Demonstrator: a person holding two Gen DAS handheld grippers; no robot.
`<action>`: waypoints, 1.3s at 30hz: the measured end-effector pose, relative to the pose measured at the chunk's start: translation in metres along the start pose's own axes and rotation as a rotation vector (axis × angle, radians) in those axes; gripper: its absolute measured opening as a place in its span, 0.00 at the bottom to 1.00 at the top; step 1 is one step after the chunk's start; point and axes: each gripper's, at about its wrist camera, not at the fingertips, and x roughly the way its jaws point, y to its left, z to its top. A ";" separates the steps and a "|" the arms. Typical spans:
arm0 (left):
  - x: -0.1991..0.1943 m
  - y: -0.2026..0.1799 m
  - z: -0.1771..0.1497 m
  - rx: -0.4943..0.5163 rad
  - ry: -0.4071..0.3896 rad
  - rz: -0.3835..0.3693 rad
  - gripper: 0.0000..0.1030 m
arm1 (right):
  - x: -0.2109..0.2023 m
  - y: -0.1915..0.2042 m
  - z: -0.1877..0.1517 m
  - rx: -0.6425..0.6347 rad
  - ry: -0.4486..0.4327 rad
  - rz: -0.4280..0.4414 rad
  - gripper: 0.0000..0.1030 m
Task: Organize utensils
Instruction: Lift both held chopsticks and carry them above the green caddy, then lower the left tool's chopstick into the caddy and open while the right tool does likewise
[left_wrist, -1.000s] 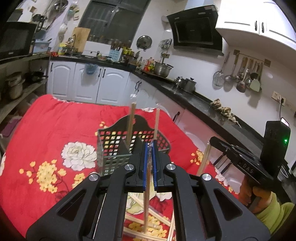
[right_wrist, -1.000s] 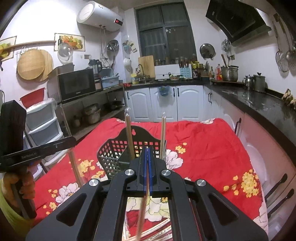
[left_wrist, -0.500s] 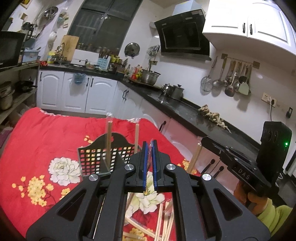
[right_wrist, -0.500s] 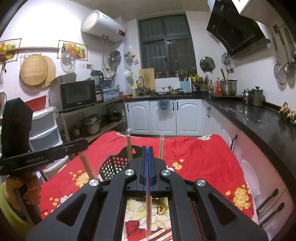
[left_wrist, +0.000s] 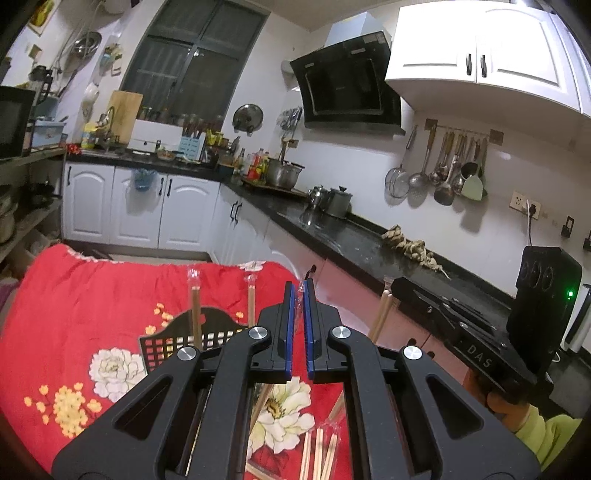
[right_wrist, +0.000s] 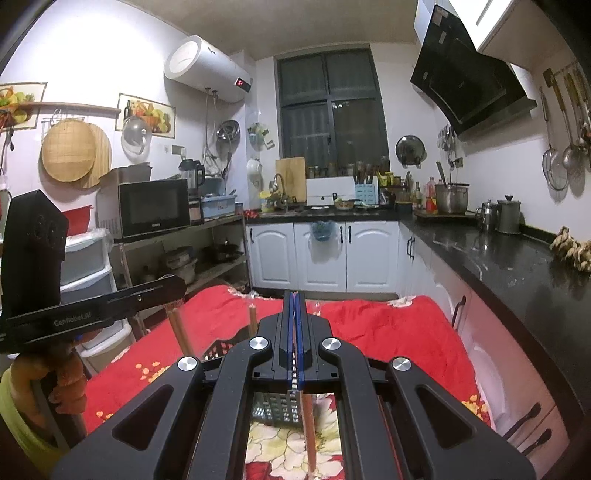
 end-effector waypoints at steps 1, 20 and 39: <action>0.000 -0.001 0.003 0.002 -0.006 -0.002 0.02 | 0.000 0.000 0.002 -0.002 -0.005 -0.001 0.02; -0.002 -0.003 0.046 0.026 -0.094 0.007 0.02 | 0.006 0.012 0.037 -0.042 -0.090 0.012 0.02; -0.008 0.004 0.086 0.057 -0.204 0.075 0.02 | 0.031 0.008 0.076 -0.055 -0.149 -0.009 0.02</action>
